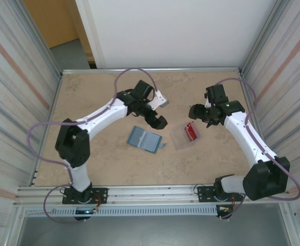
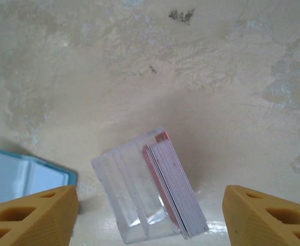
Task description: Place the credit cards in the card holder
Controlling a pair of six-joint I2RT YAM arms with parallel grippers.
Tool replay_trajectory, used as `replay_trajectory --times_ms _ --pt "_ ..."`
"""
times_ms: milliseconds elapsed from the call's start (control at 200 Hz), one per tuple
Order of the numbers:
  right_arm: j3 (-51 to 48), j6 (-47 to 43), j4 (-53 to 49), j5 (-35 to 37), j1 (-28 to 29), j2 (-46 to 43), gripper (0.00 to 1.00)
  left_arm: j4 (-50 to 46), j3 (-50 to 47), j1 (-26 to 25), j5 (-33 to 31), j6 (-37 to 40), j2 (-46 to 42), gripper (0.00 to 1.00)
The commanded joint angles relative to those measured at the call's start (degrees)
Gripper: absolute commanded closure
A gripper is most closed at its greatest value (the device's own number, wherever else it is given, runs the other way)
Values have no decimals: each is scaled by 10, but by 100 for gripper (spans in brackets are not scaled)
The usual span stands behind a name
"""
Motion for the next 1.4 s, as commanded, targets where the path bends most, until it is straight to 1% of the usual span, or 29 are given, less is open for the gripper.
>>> replay_trajectory --times_ms 0,70,130,185,356,401,561,621,692,762,942,1062,1158,1293,1393 --pt "-35 -35 -25 -18 -8 -22 25 -9 52 -14 14 -37 46 1" --pt "-56 -36 -11 -36 -9 -25 25 -25 80 -27 16 -34 80 2" --pt "-71 -33 0 -48 -8 -24 26 -36 97 -36 24 -30 101 5" --pt "-86 -32 8 -50 -7 -26 26 -40 105 -43 33 -25 112 7" --pt "-122 -33 32 -36 -7 -36 26 -46 121 -57 17 -15 139 11" --pt "-125 -37 34 -36 -7 -35 26 -48 127 -57 17 -16 161 13" --pt "-133 -44 44 -21 -8 -26 27 -53 155 -63 12 -18 195 15" --pt "-134 -44 49 -23 -9 -22 27 -57 167 -68 14 -15 207 18" --pt "-134 -45 55 -20 -9 -15 27 -64 179 -73 17 -10 218 19" --pt "-132 -46 58 -15 -9 -4 28 -69 185 -75 20 -8 228 23" --pt "-127 -49 69 -19 -9 16 30 -64 178 -79 14 -13 238 25" --pt "-124 -53 76 -22 -10 34 30 -67 178 -80 10 -14 251 29" --pt "-120 -57 80 -29 -10 45 30 -64 162 -80 5 -13 253 30" --pt "-120 -64 81 -22 -10 57 30 -61 150 -80 -2 -13 262 30" --pt "-120 -68 82 -20 -10 63 30 -62 150 -80 -4 -12 269 32"
